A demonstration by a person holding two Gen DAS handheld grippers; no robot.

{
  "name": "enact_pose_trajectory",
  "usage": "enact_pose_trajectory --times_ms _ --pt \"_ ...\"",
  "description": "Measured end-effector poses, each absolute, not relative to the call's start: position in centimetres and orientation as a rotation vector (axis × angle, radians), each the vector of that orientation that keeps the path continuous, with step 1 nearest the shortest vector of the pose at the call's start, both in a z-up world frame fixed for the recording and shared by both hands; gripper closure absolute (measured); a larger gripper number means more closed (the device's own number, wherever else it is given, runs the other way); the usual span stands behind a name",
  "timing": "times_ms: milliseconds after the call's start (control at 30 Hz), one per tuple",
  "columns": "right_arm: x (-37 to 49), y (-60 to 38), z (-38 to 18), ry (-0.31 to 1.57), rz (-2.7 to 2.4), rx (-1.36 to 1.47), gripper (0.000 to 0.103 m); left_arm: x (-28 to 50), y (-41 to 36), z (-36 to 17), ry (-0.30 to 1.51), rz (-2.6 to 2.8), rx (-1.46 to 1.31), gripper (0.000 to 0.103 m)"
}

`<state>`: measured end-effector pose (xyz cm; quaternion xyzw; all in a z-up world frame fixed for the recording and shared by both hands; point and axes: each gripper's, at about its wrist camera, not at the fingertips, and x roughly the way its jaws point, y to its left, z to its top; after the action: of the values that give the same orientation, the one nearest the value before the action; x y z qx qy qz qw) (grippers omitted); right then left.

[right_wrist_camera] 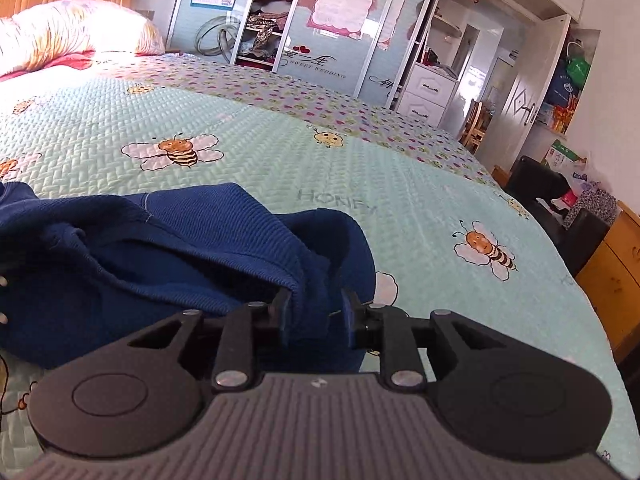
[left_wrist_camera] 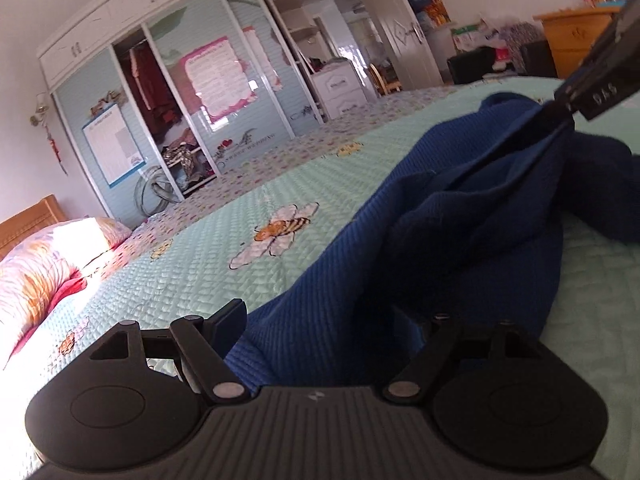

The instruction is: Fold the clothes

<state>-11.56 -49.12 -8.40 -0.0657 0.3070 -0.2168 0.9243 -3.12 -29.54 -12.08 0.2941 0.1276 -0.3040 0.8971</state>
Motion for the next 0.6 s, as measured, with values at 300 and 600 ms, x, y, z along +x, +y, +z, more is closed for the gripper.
enact_pose_trajectory --times_ms 300,600 --pt "-13.8 -48.8 -8.2 0.565 -0.363 -0.012 0.066 -5.9 -24.0 -5.1 0.221 -0.6 0.36 0.092" --pt "-17.2 -46.8 -9.3 0.638 -0.07 0.085 0.042 -8.8 -18.7 -8.6 0.48 -0.463 0.365 0.091"
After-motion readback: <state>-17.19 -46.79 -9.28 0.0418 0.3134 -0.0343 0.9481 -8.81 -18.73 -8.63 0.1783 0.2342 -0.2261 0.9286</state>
